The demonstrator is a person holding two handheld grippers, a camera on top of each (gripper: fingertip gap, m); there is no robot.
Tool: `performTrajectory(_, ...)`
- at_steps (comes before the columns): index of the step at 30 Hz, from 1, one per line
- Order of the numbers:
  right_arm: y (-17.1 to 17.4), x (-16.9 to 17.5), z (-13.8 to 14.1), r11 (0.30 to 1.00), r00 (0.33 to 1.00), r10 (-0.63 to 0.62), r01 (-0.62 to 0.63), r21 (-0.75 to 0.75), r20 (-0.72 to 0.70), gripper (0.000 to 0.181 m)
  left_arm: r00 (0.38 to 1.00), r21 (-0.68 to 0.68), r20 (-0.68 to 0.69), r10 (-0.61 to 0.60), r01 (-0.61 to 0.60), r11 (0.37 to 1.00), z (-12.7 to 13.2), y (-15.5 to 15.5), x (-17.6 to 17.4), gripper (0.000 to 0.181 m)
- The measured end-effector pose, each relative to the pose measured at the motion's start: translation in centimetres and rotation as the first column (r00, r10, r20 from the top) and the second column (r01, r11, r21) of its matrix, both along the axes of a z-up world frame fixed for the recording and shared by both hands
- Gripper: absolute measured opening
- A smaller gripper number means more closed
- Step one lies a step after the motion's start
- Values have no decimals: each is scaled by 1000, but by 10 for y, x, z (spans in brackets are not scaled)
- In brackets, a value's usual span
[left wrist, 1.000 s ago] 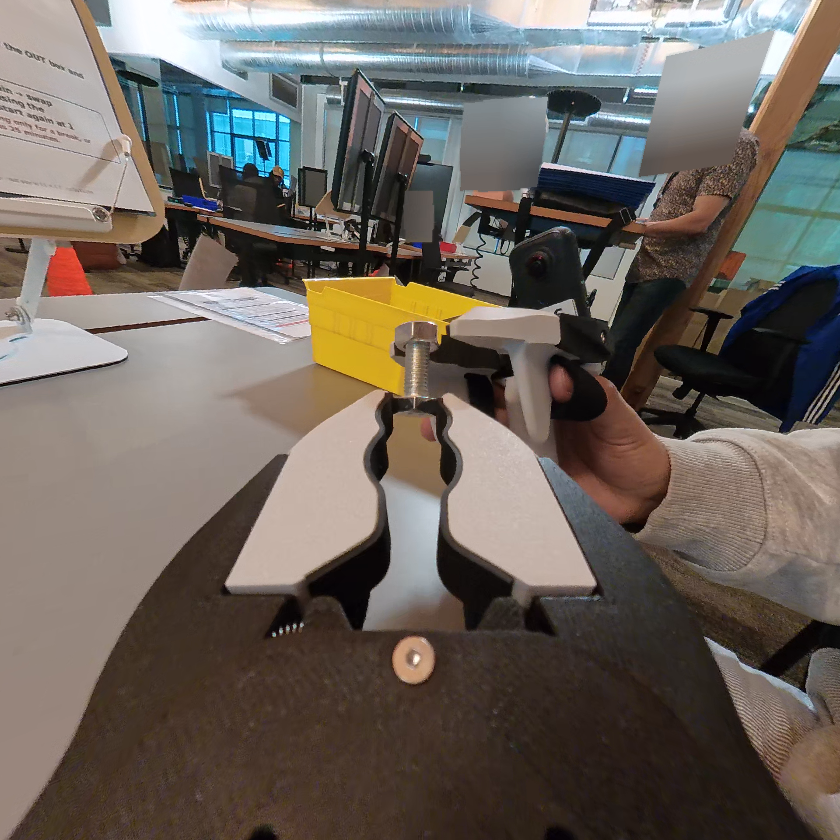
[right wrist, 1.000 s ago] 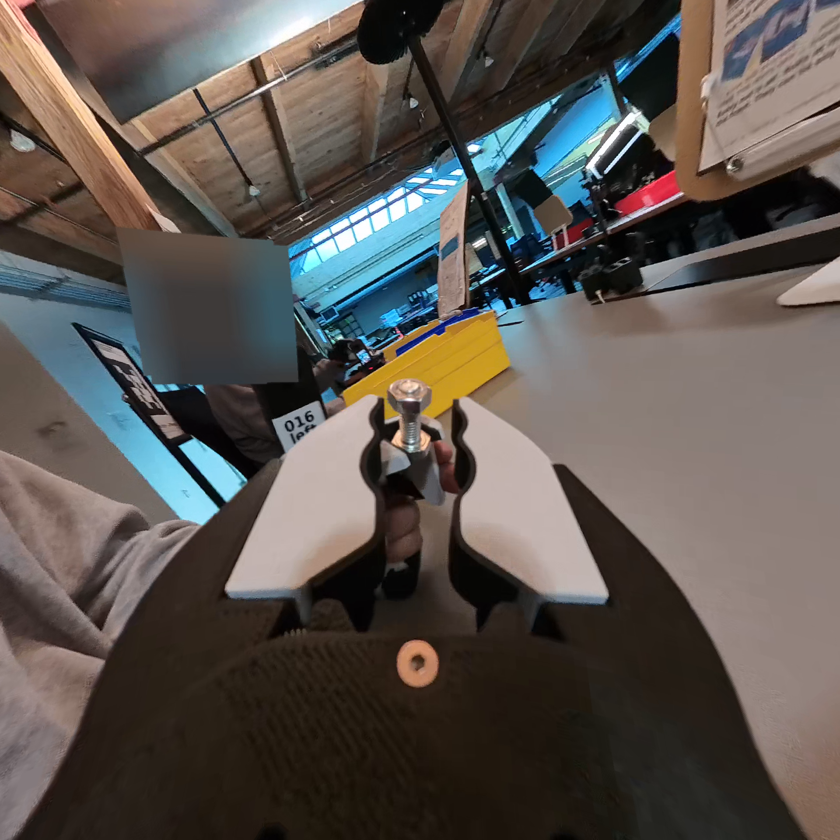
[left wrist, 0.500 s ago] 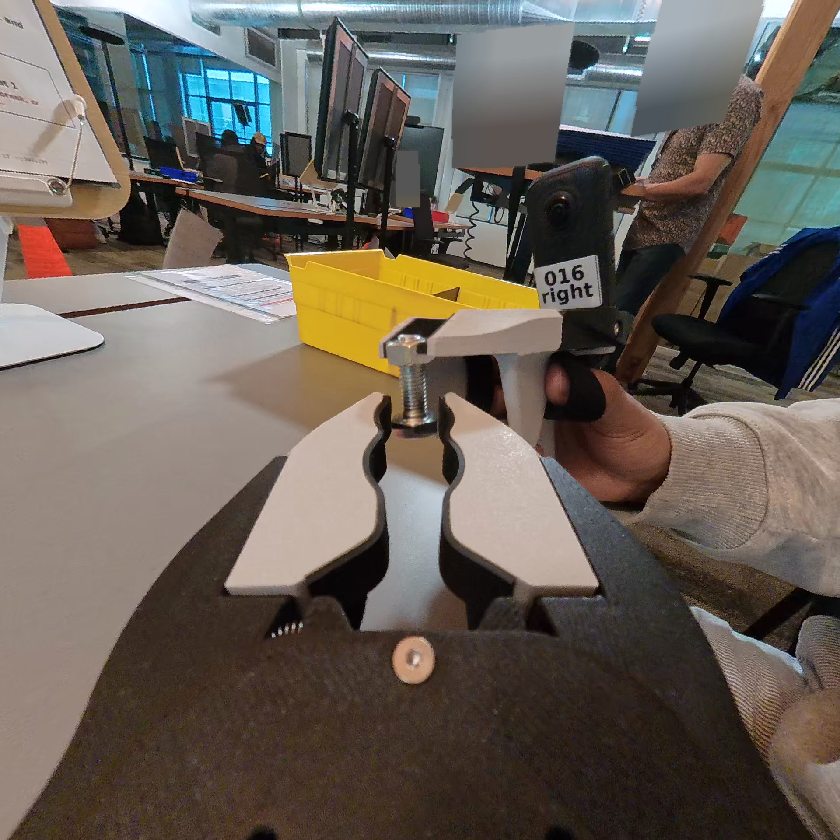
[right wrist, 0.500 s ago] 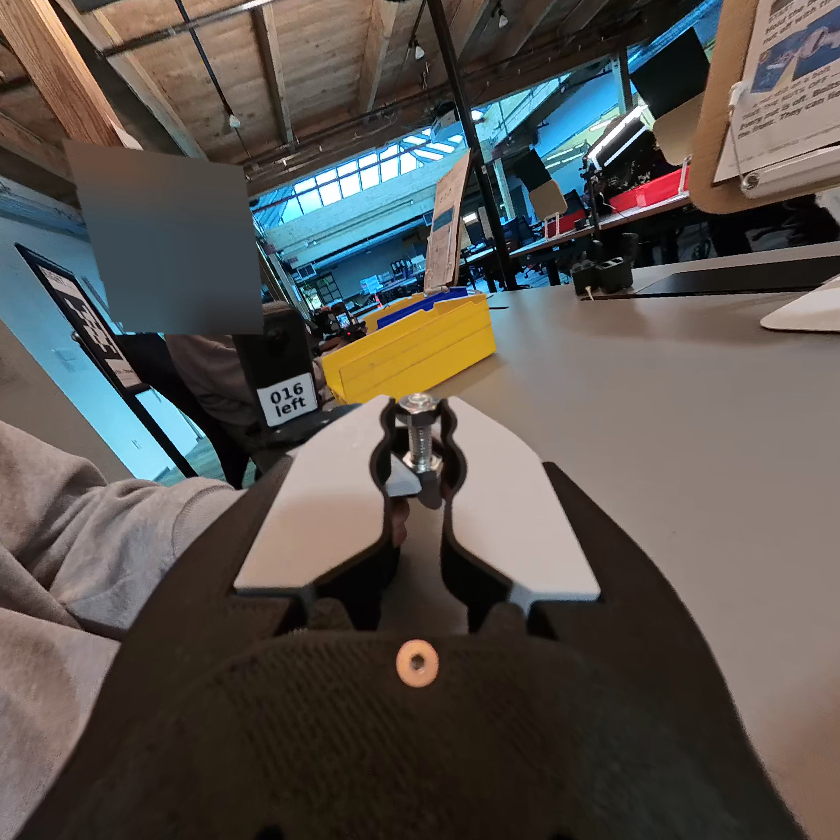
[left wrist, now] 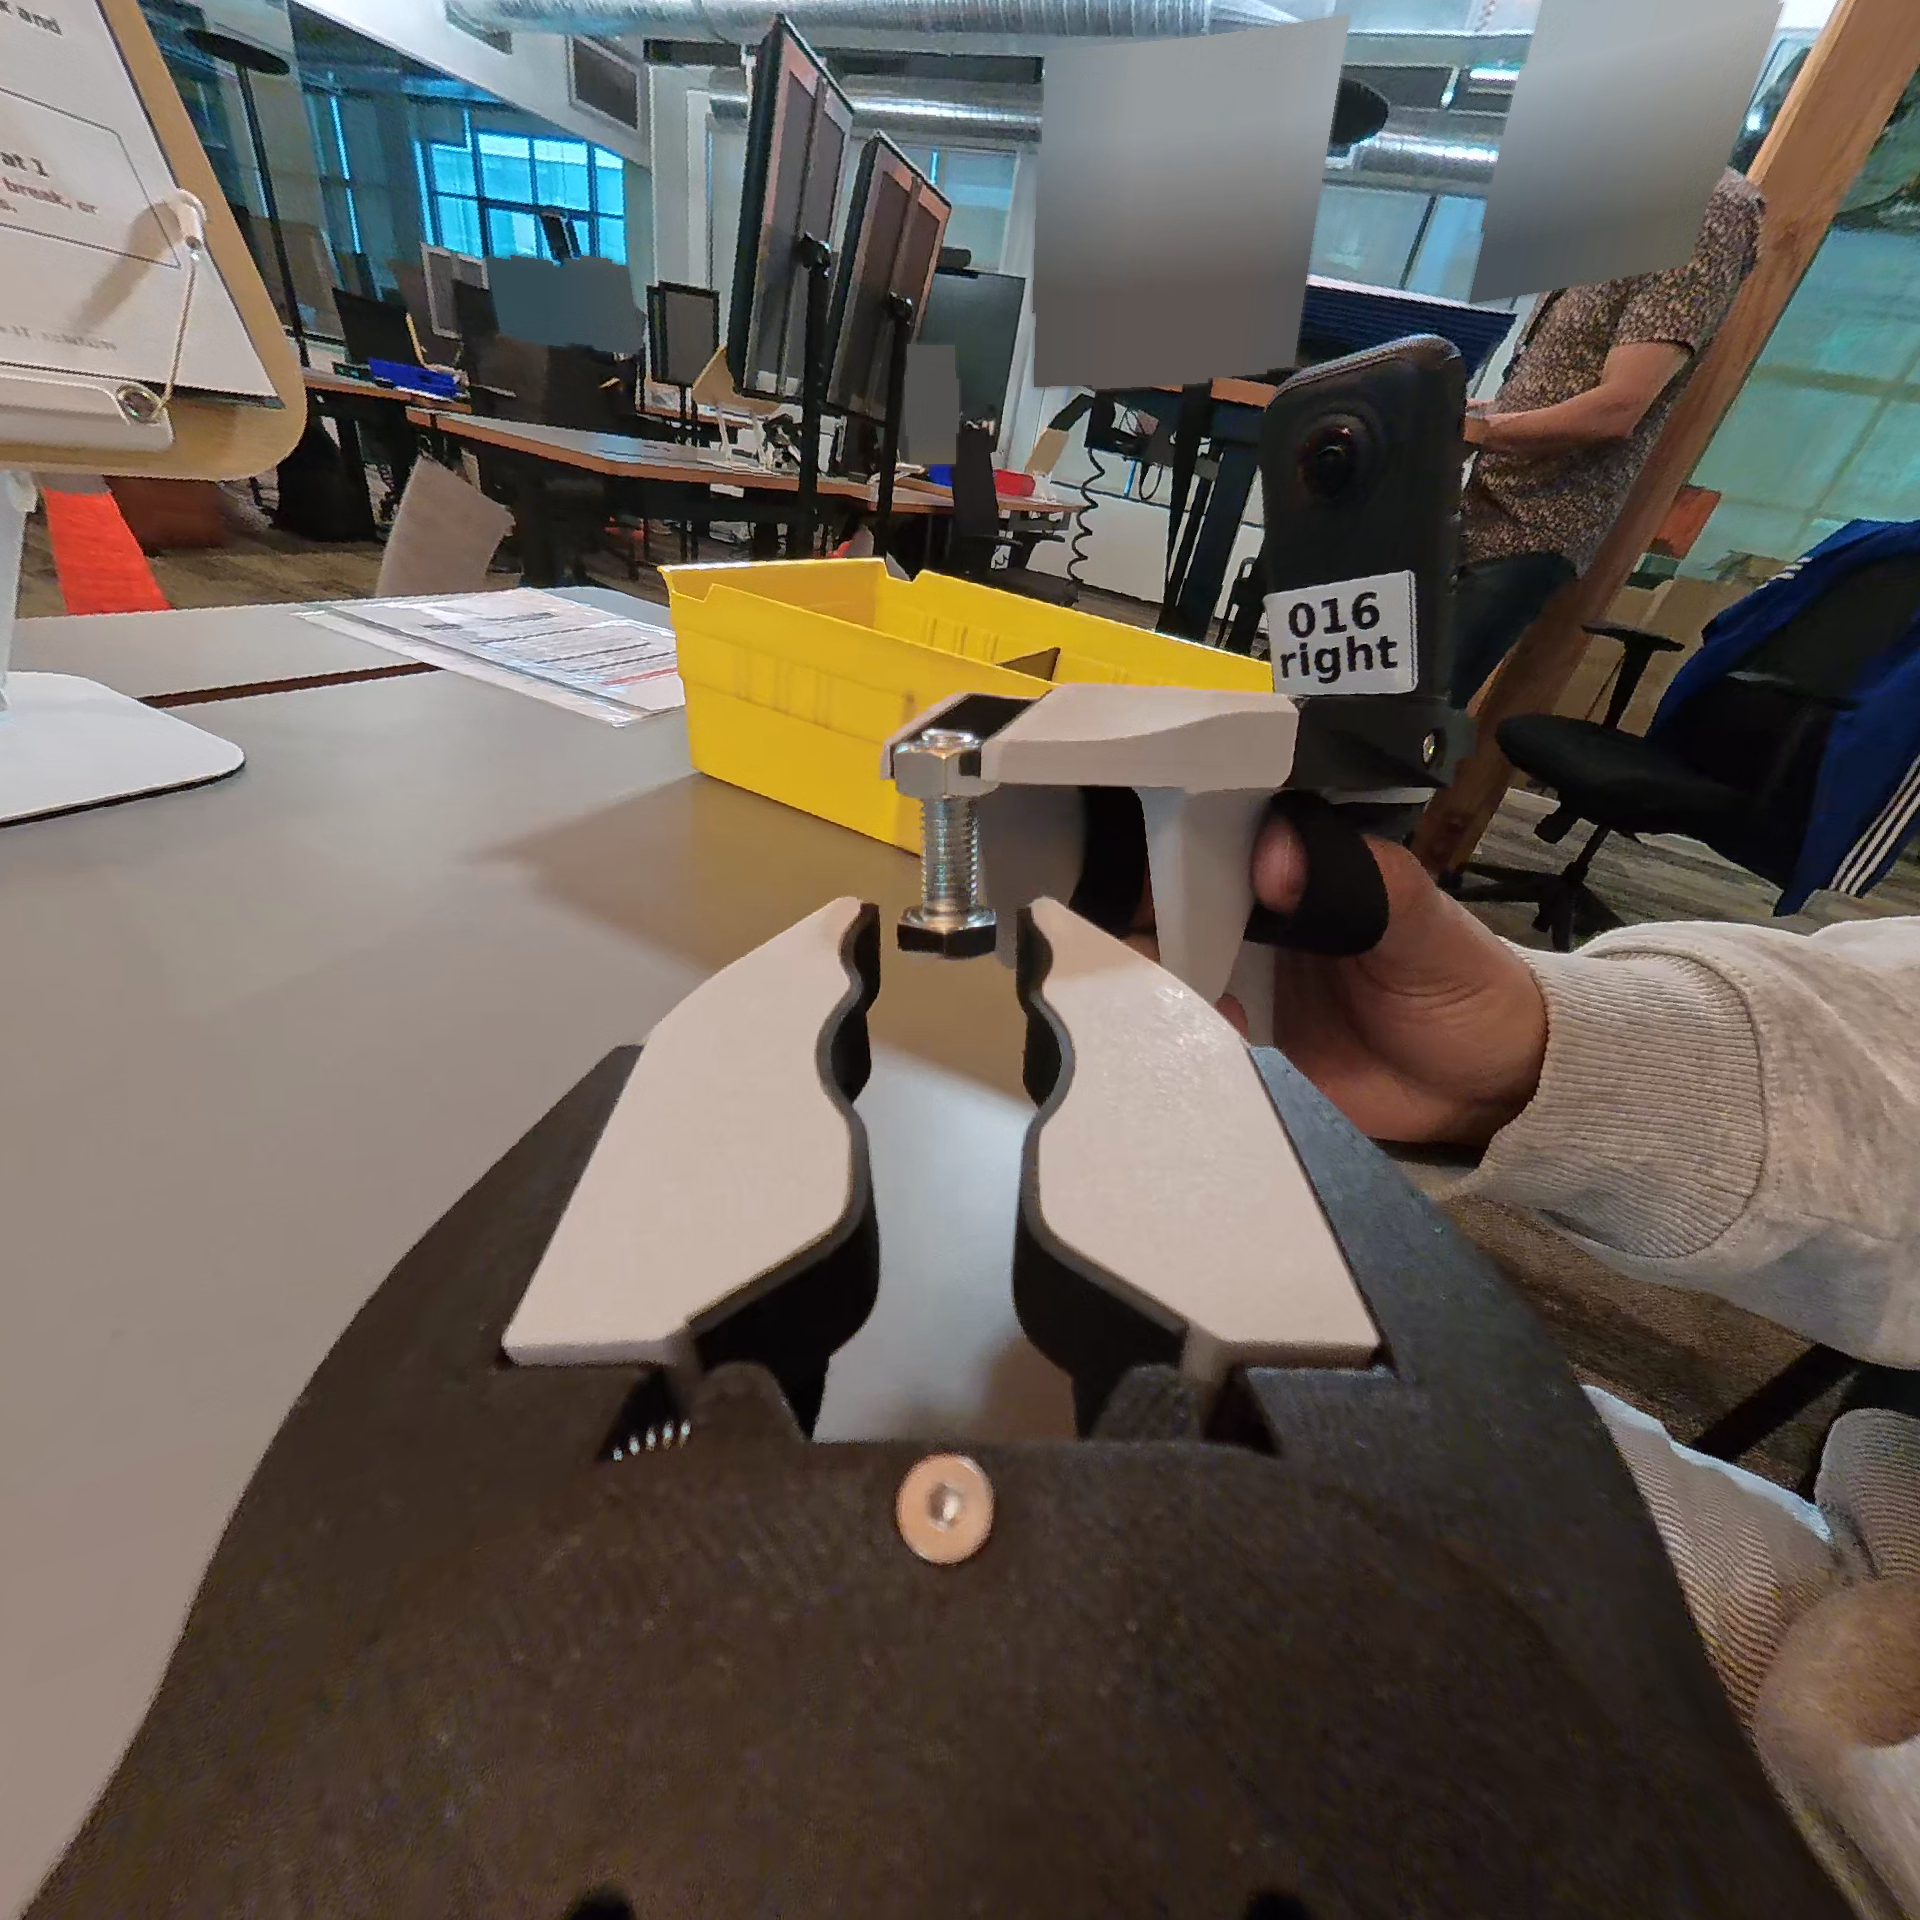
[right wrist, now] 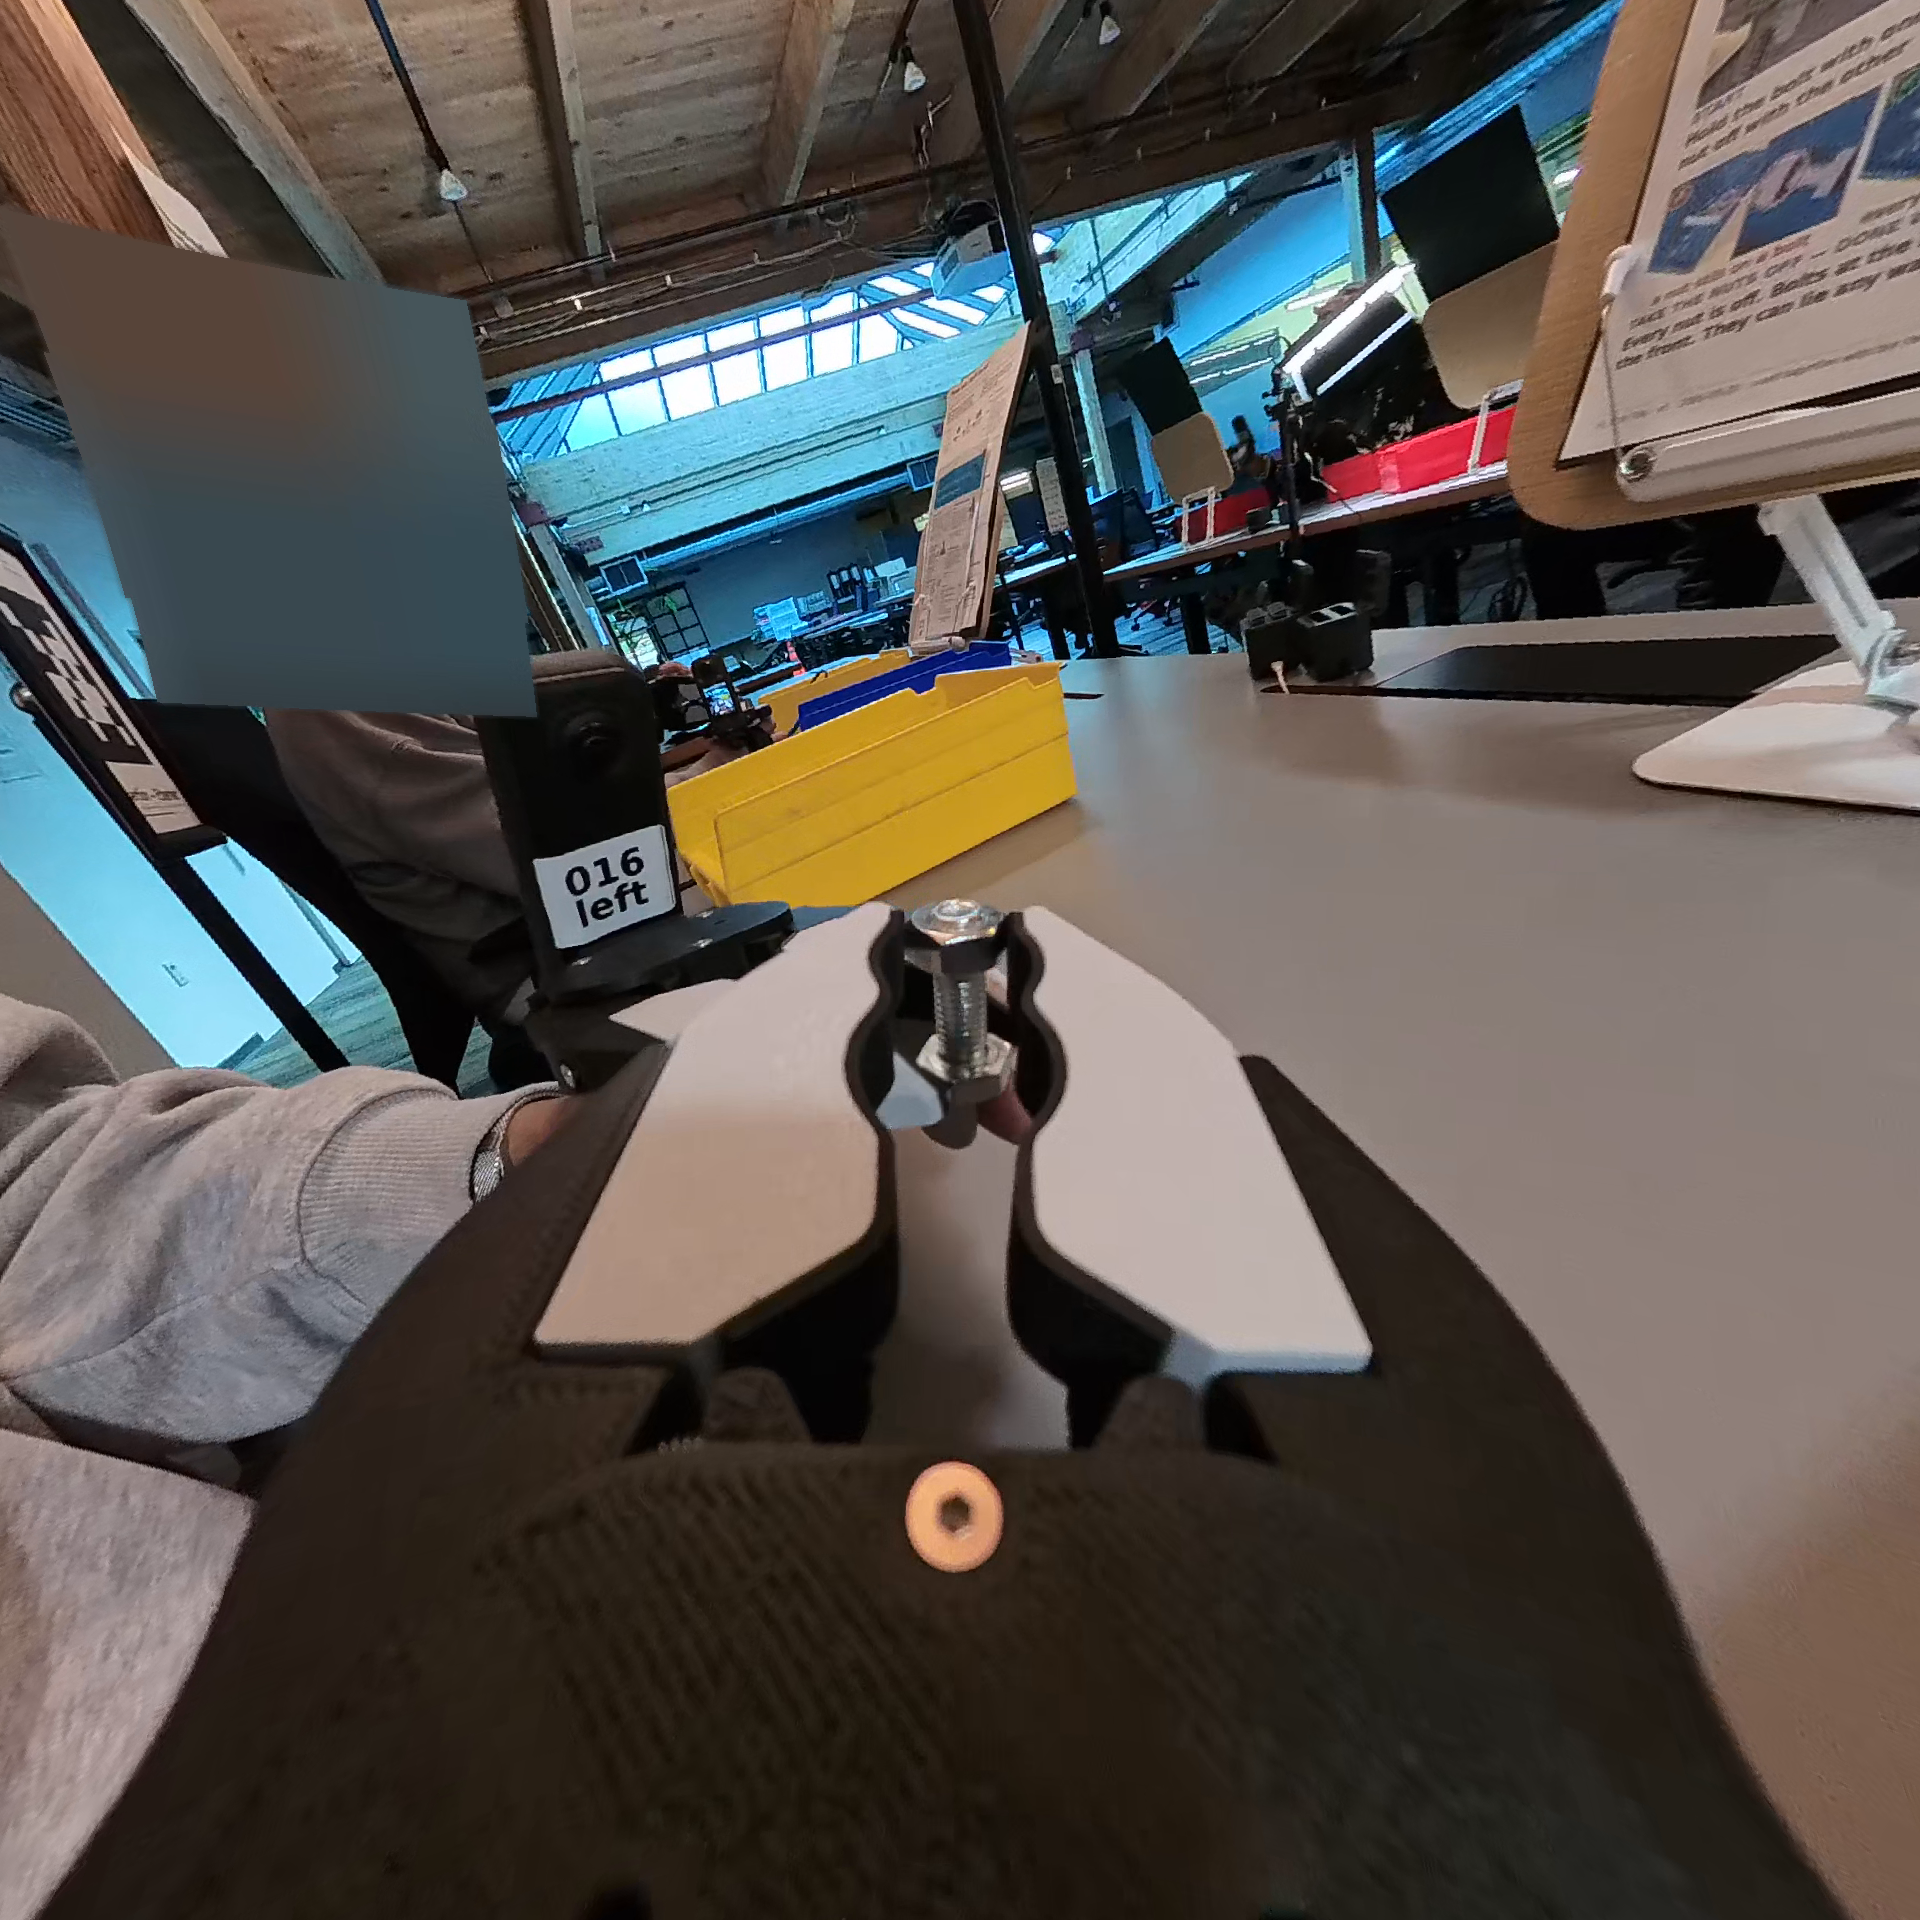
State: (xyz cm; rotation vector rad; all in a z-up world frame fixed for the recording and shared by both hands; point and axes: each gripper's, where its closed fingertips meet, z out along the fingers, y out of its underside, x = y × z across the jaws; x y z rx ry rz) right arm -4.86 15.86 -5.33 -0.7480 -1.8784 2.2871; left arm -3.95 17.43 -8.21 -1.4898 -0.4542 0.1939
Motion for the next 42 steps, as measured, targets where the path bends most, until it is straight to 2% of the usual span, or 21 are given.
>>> performTrajectory(12, -4, 3, -1, 996, 997, -30, 35, 78, -72, 18, 1000, -28, -4, 6, -6, 1000, -2, 0, -1, 23)
performTrajectory(19, -3, 3, 0, 986, 988, -92, 108, 128, -127, 18, 1000, -30, -9, 4, -4, 1000, -2, 0, -1, 24)
performTrajectory(28, 0, 2, 4, 992, 992, -101, 106, 74, -70, 18, 1000, -23, -26, -16, 15, 1000, 0, 1, 2, 22)
performTrajectory(42, -2, 4, 4, 991, 993, -97, 103, 80, -73, 18, 1000, -13, -18, -20, 20, 1000, 0, 0, 2, 19)
